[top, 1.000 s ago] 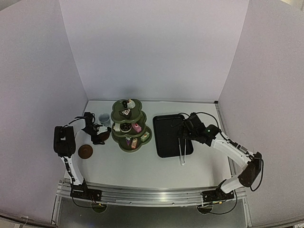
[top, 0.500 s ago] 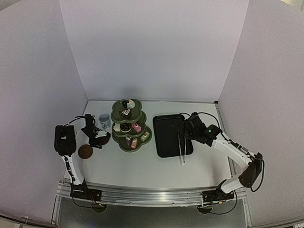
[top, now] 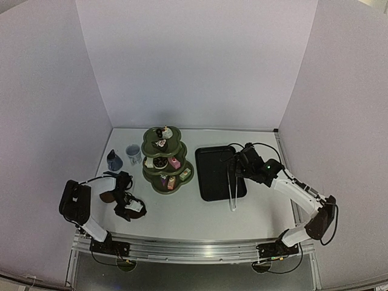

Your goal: Serve the afternoon tea

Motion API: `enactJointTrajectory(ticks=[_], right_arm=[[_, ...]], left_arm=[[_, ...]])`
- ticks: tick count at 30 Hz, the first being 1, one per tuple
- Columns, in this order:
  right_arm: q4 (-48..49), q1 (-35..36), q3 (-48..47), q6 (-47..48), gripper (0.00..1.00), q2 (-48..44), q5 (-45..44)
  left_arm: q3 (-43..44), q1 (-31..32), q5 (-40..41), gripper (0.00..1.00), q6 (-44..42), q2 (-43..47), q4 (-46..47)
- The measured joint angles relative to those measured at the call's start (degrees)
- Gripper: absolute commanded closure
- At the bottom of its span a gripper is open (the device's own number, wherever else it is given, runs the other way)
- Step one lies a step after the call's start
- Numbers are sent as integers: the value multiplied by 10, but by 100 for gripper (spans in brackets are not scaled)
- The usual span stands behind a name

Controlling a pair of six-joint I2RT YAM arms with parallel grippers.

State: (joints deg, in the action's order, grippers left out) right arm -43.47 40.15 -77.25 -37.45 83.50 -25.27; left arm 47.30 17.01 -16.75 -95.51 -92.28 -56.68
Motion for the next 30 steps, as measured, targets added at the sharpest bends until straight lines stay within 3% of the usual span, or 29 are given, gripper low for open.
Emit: enactJointTrajectory(ticks=[6,15,23,30], right_arm=[[-1,14,1,-14,2,0,0],[-1,67,3,-36,2,0,-9],[-2,104,30,-69,2,0,-10],[-7,117,35,-88,2,19,20]], left_arm=[[-58,137,-1,36,34,59,39],[18,316,20,35,121,-22,179],[142,410,14,25,176,-126,264],[240,433,0,19,259,-149,213]])
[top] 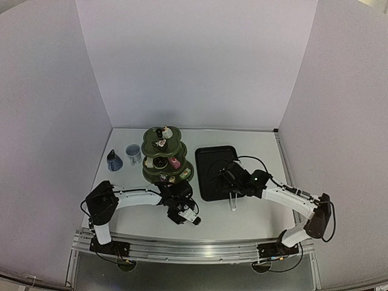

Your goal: Serve the afternoon tea

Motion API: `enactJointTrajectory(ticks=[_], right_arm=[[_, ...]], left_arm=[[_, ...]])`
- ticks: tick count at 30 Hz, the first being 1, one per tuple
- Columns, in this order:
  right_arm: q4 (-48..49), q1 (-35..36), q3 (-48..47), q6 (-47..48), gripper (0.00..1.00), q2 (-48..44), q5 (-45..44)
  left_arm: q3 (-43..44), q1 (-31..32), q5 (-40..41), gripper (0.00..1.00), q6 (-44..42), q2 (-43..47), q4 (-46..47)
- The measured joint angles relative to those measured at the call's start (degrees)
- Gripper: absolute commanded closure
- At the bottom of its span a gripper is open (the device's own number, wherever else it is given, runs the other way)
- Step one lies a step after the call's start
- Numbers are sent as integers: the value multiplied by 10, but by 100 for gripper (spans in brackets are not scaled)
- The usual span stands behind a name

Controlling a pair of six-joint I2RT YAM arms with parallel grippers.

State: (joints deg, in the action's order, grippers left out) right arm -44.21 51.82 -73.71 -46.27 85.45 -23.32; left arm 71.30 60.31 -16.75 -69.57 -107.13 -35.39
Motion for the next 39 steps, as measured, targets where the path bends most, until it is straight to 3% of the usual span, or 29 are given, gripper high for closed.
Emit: enactJointTrajectory(ticks=[5,9,15,22,31,39], right_arm=[[-9,23,-29,1,2,86,33],[-5,58,-92,15,2,184,70],[-12,100,-190,35,2,301,121],[-30,134,-293,64,15,423,153],[-67,144,-337,73,35,477,148],[-82,147,-354,63,39,485,128]], left_arm=[[20,-30,-18,18,40,62,-107],[7,-107,-46,14,36,172,-210],[-115,-236,-41,9,39,356,-309],[-217,-377,8,10,77,409,-317],[-242,-395,22,9,120,427,-286],[-248,-395,29,9,135,427,-249]])
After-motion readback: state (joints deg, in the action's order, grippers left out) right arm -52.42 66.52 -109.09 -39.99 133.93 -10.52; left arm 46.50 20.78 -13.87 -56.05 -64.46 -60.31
